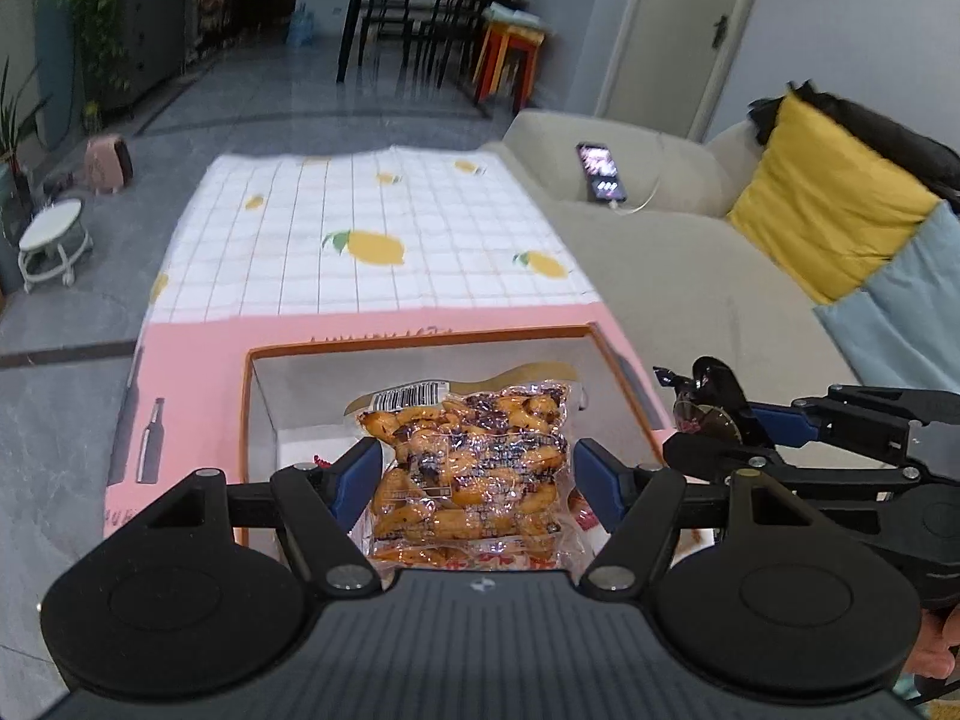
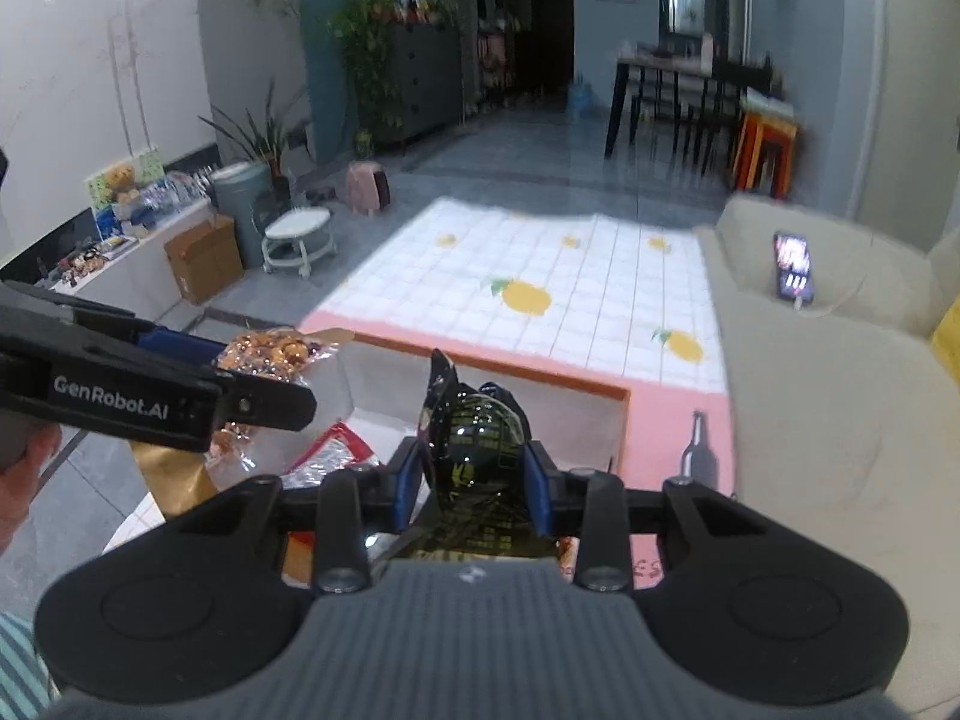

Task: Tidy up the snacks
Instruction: 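Carry both packs over the orange box and open both tools to drop them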

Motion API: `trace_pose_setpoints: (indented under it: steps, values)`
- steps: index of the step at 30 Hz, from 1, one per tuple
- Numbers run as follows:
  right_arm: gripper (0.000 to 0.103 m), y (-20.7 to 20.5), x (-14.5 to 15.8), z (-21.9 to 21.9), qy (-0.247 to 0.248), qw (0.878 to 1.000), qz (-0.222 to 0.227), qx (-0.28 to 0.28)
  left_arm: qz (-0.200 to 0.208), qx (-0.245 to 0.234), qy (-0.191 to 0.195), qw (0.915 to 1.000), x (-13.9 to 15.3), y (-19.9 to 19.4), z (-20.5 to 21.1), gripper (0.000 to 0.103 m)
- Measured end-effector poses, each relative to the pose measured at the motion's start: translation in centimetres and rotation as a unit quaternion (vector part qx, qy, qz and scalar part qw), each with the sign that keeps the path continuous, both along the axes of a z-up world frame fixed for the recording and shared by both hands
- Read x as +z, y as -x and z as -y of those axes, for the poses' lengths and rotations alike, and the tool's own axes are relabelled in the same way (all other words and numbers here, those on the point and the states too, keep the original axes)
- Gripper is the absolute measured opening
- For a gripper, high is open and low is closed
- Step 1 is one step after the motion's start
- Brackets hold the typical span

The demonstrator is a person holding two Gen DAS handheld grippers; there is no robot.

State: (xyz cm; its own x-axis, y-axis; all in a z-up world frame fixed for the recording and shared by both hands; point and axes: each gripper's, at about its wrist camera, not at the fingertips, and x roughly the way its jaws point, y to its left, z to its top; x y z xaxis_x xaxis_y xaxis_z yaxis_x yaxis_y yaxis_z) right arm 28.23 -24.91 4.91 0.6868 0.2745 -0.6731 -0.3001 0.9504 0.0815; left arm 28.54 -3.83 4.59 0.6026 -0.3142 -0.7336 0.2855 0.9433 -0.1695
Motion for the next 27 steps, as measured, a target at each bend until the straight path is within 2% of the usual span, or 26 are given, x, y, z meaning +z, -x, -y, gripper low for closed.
trace_pose_setpoints:
  steps: [4,7,16,27]
  values:
    - [0.034,-4.5,-2.7,-0.2,0.012,0.999,-0.043,-0.002,-0.033,0.006,-0.011,0.9994,-2.8,-3.7,0.5,0.081]
    - [0.034,-7.0,-5.2,-0.8,0.029,0.997,-0.071,-0.001,-0.058,0.009,-0.035,0.9977,-5.2,-6.1,1.0,0.081]
    - [0.034,-12.7,-11.4,-2.3,0.085,0.990,-0.113,0.026,-0.108,0.009,-0.075,0.9913,-10.7,-11.1,1.9,0.081]
    - [0.034,-14.5,-14.3,-3.5,0.119,0.983,-0.130,0.043,-0.128,0.007,-0.089,0.9878,-13.4,-12.6,2.4,0.083]
